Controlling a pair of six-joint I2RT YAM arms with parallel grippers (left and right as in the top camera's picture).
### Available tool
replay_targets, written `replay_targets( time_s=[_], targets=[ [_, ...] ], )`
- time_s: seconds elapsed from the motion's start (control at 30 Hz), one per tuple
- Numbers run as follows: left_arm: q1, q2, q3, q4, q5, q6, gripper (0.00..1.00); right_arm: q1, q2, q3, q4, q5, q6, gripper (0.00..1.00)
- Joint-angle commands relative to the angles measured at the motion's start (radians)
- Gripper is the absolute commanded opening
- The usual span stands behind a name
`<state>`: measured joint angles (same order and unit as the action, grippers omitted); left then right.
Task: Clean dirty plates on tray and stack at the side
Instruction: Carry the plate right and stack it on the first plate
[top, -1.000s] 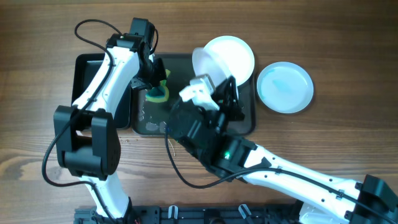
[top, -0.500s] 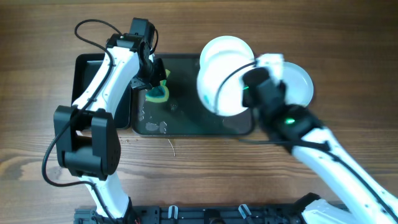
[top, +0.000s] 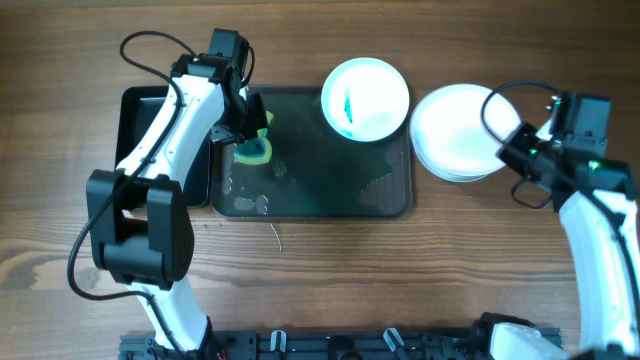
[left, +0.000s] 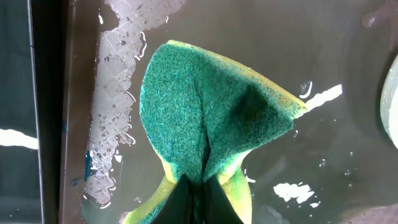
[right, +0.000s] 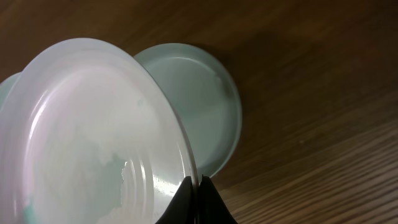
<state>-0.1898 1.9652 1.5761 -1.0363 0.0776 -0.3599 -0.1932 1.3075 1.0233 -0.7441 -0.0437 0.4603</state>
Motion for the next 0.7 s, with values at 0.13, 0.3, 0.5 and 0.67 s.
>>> replay_targets(
  time_s=[0.13,0.3,0.5,0.67],
  targets=[
    [-0.002,-0.013,0.018,0.000,0.011,0.016,0.04,-0.041,0.261,0.003,0.056,-0.005,0.014,0.04],
    [-0.002,-0.013,0.018,0.000,0.011,0.016,0.04,-0.048,0.354,0.003,0.070,-0.003,0.022,0.04],
    [-0.002,-0.013,0.018,0.004,0.011,0.016,0.04,-0.048,0.344,0.004,0.078,-0.011,0.021,0.16],
    [-0.002,-0.013,0.018,0.006,0.011,0.016,0.04,-0.048,0.344,0.031,0.054,-0.026,0.011,0.33]
  ],
)
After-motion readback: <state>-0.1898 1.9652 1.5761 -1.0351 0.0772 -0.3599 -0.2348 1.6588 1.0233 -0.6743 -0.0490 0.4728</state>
